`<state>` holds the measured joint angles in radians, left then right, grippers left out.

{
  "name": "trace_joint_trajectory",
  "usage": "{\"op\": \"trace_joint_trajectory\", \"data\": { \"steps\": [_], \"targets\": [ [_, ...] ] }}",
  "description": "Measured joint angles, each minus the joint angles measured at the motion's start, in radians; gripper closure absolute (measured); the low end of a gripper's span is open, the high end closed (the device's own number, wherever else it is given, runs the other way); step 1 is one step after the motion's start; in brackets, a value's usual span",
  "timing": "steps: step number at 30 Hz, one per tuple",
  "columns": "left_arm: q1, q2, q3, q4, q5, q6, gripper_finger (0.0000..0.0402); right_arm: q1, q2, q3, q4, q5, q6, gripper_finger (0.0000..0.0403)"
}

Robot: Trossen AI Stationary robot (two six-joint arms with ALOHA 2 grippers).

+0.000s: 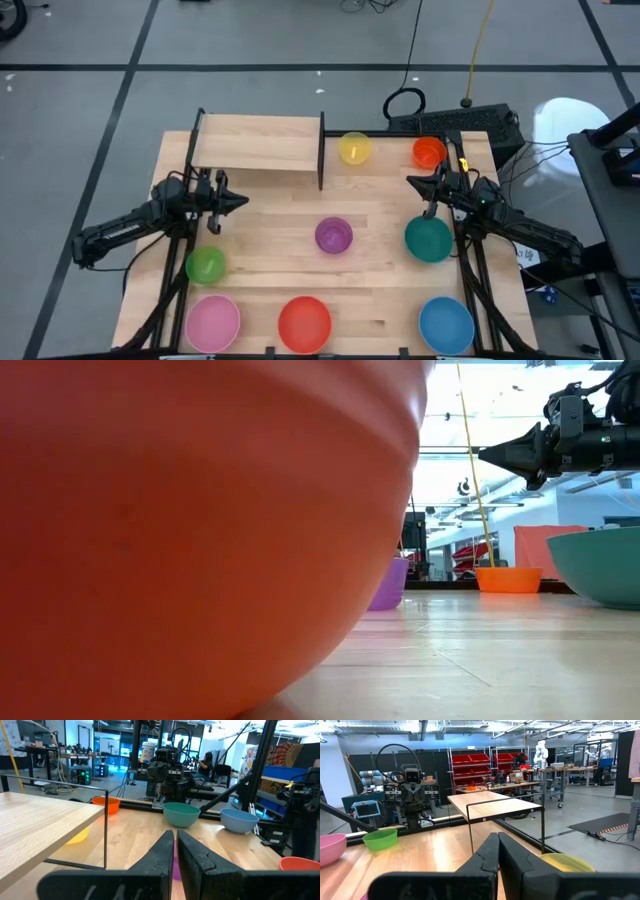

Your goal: Place and stack bowls onto a shelf

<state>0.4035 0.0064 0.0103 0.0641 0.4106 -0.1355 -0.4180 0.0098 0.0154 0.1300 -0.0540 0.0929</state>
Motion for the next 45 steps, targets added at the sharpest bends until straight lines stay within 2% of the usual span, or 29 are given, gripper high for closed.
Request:
{"op": "trace_joint_trajectory", "data": {
  "steps": [31, 35, 39, 41, 45],
  "targets": [
    [0.0, 0.0, 0.0, 0.0, 0.0, 0.0, 0.0376, 0.0, 0.0, 0.0, 0.101, 0.005, 0.015, 0.0403],
    [0.0, 0.0, 0.0, 0.0, 0.0, 0.0, 0.0376, 0.0, 0.0, 0.0, 0.104, 0.008, -0.024, 0.0403],
    [0.0, 0.0, 0.0, 0.0, 0.0, 0.0, 0.0376, 0.0, 0.001, 0.004, 0.099, 0.08, -0.029, 0.0403],
    [0.0, 0.0, 0.0, 0.0, 0.0, 0.002, 0.0376, -0.001, 0.0, 0.034, 0.036, 0.118, -0.046, 0.0403],
    [0.0, 0.0, -0.001, 0.007, 0.0, 0.059, 0.0376, 0.0, 0.009, 0.156, -0.219, 0.156, -0.122, 0.0403]
  ]
}}
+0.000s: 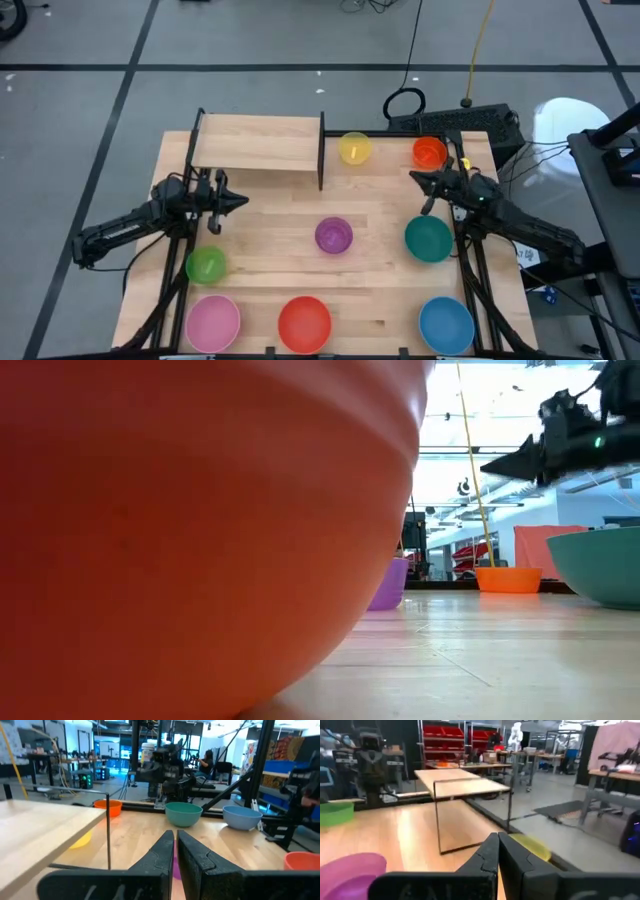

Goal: Place and stack bowls onto a shelf
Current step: Put the dark green bowl on the shelf

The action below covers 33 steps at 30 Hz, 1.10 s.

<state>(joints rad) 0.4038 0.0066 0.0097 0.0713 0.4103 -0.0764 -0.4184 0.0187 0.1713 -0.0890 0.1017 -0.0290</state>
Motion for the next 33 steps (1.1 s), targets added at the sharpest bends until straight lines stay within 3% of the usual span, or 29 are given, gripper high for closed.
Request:
{"op": "trace_joint_trajectory", "data": {
  "steps": [6, 13, 18, 24, 28, 33],
  "targets": [
    [0.001, 0.0, 0.0, 0.013, -0.001, 0.043, 0.0376, 0.0, 0.068, 0.248, -0.343, 0.002, 0.01, 0.0403],
    [0.001, 0.0, 0.0, 0.014, -0.001, 0.042, 0.0376, 0.0, 0.146, 0.465, -0.527, -0.001, 0.177, 0.0403],
    [0.001, 0.0, 0.0, 0.014, -0.001, 0.042, 0.0376, 0.0, 0.153, 0.524, -0.63, 0.002, 0.202, 0.0386],
    [0.001, 0.0, 0.0, 0.015, -0.001, 0.038, 0.0376, 0.0, 0.153, 0.535, -0.662, -0.003, 0.204, 0.0329],
    [0.001, 0.0, 0.0, 0.015, -0.001, 0.037, 0.0376, 0.0, 0.153, 0.535, -0.698, -0.104, 0.202, 0.0298],
    [0.001, 0.0, 0.0, 0.015, -0.001, 0.037, 0.0376, 0.0, 0.162, 0.538, -0.813, -0.292, 0.274, 0.029]
  ]
}}
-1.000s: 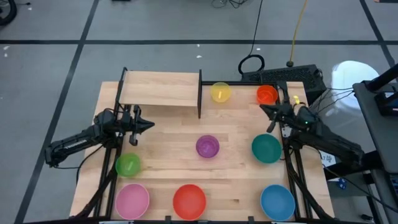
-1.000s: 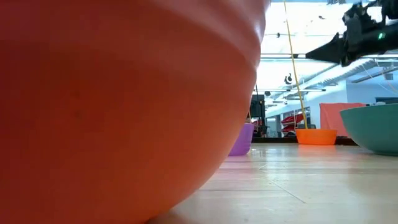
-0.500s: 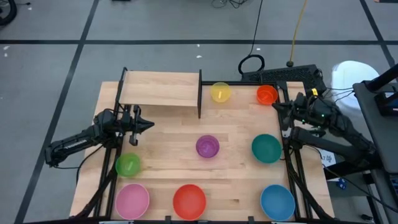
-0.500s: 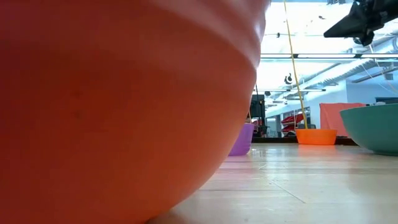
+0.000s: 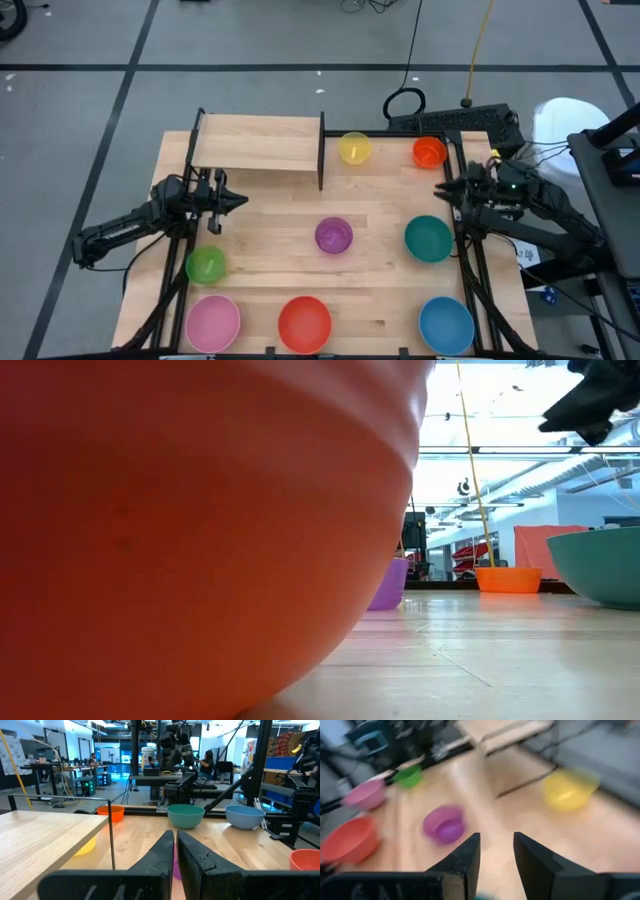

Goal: Place and stack bowls onto a shelf
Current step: Put the dark green bowl on the shelf

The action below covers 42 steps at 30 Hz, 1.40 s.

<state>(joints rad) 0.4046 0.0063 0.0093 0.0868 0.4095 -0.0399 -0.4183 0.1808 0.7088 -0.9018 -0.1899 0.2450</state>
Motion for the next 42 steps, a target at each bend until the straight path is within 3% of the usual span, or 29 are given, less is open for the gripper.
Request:
{"op": "trace_joint_trajectory", "data": {
  "steps": [4, 12, 16, 23, 42],
  "targets": [
    [0.0, 0.0, 0.0, 0.0, 0.0, 0.0, 0.0376, 0.0, 0.054, 0.028, -0.165, -0.107, -0.003, 0.0289],
    [0.0, 0.0, 0.0, 0.0, 0.0, -0.003, 0.0376, 0.0, 0.255, 0.04, -0.369, -0.095, -0.113, 0.0289],
    [0.0, 0.0, 0.0, 0.0, 0.0, -0.003, 0.0376, 0.0, 0.354, 0.041, -0.374, -0.094, -0.182, 0.0289],
    [0.0, 0.0, 0.001, 0.0, 0.0, -0.003, 0.0376, 0.0, 0.494, 0.041, -0.373, 0.034, -0.157, 0.0289],
    [0.0, 0.0, 0.001, 0.0, 0.0, -0.002, 0.0376, 0.0, 0.737, 0.041, -0.305, 0.028, -0.158, 0.0289]
  ]
}}
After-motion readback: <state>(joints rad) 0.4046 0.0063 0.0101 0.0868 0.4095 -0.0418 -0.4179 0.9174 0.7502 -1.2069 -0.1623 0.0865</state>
